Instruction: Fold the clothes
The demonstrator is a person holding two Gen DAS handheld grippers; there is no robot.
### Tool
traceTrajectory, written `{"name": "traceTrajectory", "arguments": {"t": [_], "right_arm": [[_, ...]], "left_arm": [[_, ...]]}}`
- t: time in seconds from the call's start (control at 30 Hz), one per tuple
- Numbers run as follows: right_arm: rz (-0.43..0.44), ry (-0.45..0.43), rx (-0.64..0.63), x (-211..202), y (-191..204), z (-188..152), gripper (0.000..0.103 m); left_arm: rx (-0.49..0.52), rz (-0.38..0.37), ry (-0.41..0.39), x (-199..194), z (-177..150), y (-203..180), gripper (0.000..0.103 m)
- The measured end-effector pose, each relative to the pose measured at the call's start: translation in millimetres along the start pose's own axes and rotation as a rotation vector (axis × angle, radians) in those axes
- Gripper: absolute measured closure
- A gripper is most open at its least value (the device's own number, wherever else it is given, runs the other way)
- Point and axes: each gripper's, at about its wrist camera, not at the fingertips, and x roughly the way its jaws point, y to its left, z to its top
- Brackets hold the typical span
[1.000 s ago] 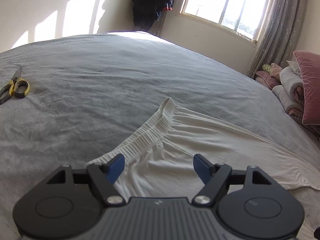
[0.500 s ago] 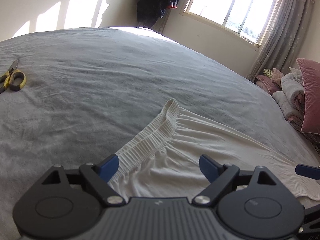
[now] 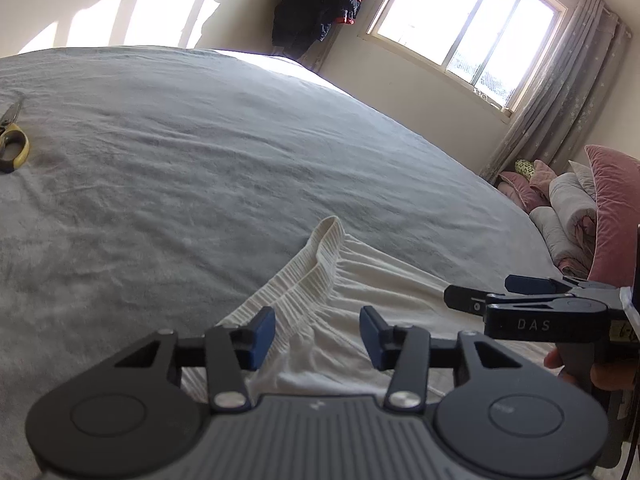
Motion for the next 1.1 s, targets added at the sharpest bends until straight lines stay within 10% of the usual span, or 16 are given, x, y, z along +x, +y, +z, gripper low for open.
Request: {"name": "traceTrajectory", "arguments": {"t": [0.2,0.5,0.67,0.8,1.1], "right_arm": [[0.014,0.036,0.023,36.6,-4.1,14.0,0.000],[0.021,0.107,0.036,73.2,8.9,9.0,0.005],[0.080,0.093,0.071,64.0,9.5,10.0,0.042],[0.090,0.094,0.043,55.0,20.6,15.3,0.095],[0.013,-0.010,-0.060,5.3,34.2,24.6,0.097]], "left_arm": [[-0.019,0.016,0.040,8.0,1.6,4.5,0.083],[0.016,0.072,0.073,18.0,1.6,3.4,0.086],[0.033,0.108,0.078,22.0,1.7,5.4,0.101],[-0.001,0.081,0.090,25.1,4.0,15.1,0.100],[-0.059,0.051,0.103,29.2,6.0,24.1,0.100]]}}
